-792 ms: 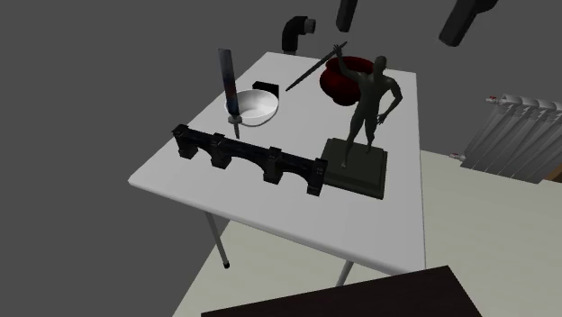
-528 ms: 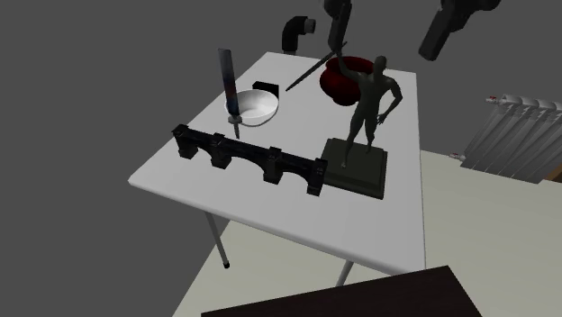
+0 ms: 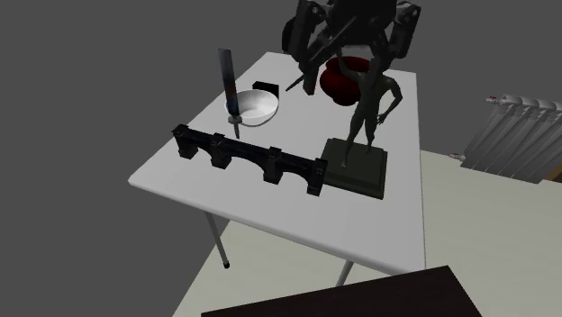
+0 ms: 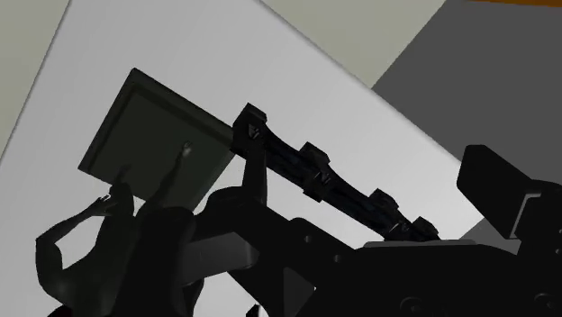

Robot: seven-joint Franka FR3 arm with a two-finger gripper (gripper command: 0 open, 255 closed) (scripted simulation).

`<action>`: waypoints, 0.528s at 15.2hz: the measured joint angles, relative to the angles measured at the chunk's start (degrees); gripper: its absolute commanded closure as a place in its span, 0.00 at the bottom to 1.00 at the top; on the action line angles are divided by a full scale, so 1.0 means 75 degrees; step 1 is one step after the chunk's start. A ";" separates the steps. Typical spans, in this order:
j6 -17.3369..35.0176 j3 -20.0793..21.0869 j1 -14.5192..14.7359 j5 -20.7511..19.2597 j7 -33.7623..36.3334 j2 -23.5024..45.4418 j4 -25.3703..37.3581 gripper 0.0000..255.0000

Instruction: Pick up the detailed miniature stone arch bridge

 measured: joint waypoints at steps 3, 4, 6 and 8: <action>0.0730 -0.0062 0.0218 -0.0010 -0.0601 0.0779 0.0073 0.00; 0.0981 -0.0094 0.0286 -0.0007 -0.0821 0.1102 0.0154 0.00; 0.1421 -0.0097 0.0430 0.0012 -0.1194 0.1604 0.0229 0.00; 0.1884 -0.0102 0.0561 0.0044 -0.1584 0.2181 0.0357 0.00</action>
